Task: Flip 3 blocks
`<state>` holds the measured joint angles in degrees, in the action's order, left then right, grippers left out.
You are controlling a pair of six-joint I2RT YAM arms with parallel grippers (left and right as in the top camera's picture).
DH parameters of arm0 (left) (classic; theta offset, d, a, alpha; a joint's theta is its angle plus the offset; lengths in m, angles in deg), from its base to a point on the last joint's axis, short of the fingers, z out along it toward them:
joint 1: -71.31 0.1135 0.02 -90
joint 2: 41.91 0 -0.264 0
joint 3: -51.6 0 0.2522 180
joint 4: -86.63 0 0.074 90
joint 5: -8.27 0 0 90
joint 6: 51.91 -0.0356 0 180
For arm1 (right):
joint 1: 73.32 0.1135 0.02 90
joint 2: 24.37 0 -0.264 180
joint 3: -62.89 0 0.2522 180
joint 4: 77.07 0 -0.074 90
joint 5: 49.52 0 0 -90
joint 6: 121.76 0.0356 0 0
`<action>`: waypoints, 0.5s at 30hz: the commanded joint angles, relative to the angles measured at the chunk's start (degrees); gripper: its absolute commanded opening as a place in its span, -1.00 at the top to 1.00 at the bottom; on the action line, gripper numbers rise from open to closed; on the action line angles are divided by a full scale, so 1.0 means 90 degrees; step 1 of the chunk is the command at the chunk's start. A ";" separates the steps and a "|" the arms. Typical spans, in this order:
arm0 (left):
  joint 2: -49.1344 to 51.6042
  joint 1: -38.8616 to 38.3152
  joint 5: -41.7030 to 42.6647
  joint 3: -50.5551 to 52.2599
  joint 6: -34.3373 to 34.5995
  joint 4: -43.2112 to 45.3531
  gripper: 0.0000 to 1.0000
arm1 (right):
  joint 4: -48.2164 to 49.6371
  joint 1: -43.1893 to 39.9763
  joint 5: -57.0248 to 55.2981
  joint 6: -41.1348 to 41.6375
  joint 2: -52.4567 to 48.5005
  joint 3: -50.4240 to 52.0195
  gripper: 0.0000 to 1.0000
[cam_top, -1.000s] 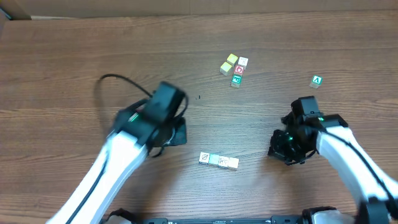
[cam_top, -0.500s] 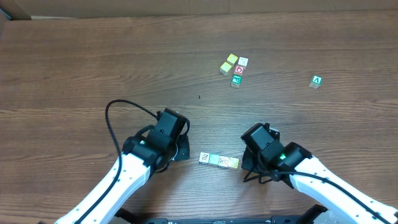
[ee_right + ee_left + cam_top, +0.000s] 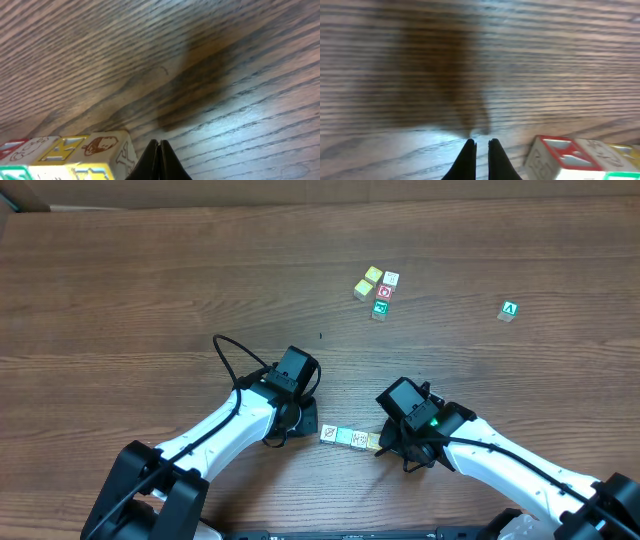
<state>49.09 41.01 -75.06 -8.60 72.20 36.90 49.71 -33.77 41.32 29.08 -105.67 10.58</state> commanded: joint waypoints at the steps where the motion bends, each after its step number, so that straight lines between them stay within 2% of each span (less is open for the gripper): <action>1: 0.0005 -0.0005 0.0260 -0.0177 -0.0124 0.0165 0.92 | 0.0046 0.0051 0.0219 0.0029 -0.0005 0.0027 0.93; 5: 0.0010 -0.0056 0.0444 -0.0177 -0.0126 0.0381 0.92 | 0.0049 0.0058 0.0250 0.0022 -0.0005 0.0039 0.92; 15: 0.0010 -0.0058 0.1030 -0.0175 -0.0129 0.0211 0.92 | 0.0172 0.0063 0.0255 0.0022 -0.0007 0.0039 0.93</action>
<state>49.09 40.90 -68.98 -9.08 72.05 39.48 50.65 -33.51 43.31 29.05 -105.65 10.58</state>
